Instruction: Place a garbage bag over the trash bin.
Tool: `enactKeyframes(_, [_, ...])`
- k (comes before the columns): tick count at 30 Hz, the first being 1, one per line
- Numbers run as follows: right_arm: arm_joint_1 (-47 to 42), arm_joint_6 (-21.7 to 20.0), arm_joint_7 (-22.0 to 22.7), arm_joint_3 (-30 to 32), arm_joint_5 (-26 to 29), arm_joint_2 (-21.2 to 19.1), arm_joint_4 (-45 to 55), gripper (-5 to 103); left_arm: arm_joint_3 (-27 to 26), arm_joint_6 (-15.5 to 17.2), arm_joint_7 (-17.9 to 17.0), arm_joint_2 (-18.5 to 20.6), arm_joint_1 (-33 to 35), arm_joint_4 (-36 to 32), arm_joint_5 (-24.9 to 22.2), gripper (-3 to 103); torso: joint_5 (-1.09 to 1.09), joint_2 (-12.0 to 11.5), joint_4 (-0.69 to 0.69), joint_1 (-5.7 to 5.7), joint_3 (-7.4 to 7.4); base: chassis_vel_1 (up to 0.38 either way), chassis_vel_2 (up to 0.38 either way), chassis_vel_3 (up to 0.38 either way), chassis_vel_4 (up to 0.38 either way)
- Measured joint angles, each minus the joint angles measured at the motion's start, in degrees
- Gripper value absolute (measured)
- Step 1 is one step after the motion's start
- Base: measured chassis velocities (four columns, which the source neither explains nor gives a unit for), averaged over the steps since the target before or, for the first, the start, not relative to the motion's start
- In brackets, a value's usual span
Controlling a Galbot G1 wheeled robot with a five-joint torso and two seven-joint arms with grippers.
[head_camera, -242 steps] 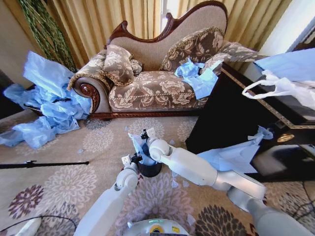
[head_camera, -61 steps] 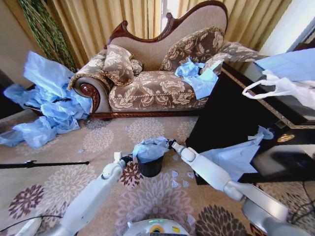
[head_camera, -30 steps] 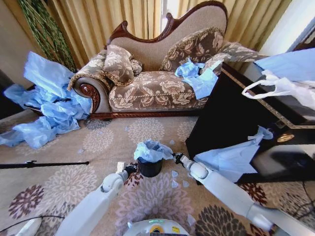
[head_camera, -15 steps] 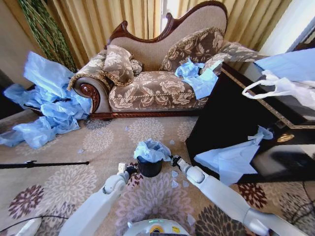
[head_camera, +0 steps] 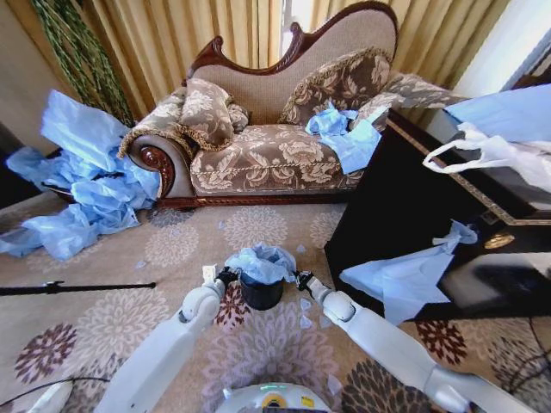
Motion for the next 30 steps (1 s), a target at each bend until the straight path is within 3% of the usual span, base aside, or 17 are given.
enactKeyframes(3, [0.13,-0.01,0.17,-0.06,0.04,0.31,0.01,0,-0.60,0.68,-1.27,0.68,0.97,-2.00,-0.68,70,0.00,0.00,0.00,0.00,0.00,0.000,0.000,0.000,0.000])
enactKeyframes(5, [0.14,-0.01,0.28,-0.19,0.05,0.50,0.03,0,-0.90,1.14,-1.79,1.20,2.03,-4.02,-0.93,81,0.00,0.00,0.00,0.00,0.00,0.000,0.000,0.000,0.000])
enactKeyframes(11, [0.09,-0.01,0.43,-0.49,0.05,0.59,0.04,0,-1.02,1.53,-2.20,1.88,2.54,-7.49,-2.56,98,0.00,0.00,-0.01,0.00,0.00,0.000,0.000,0.000,0.000])
enactKeyframes(13, [0.09,-0.01,0.44,-0.51,0.05,0.59,0.04,0,-0.97,1.39,-2.17,1.81,2.21,-7.44,-2.88,100,0.01,0.00,-0.01,0.00,0.00,0.000,0.000,0.000,0.000])
enactKeyframes(20, [0.15,-0.01,0.95,-0.75,0.05,0.51,-0.01,0,-0.74,-4.45,-2.16,-3.32,-2.13,0.75,-8.45,103,-0.01,0.00,-0.03,0.00,0.00,0.000,0.000,0.000,0.000])
enactKeyframes(25, [0.12,-0.03,1.16,-1.00,0.17,0.17,0.46,0,-1.80,-4.16,-3.38,-4.15,-0.68,-0.55,-10.92,98,0.00,0.00,0.00,0.00,0.00,0.000,0.000,0.000,0.000])
enactKeyframes(30, [0.16,-0.02,1.58,-0.95,0.31,0.86,0.33,0,-2.52,-2.31,-4.73,-1.65,1.83,-4.83,-8.26,98,0.01,0.00,0.00,0.00,0.00,0.000,0.000,0.000,0.000])
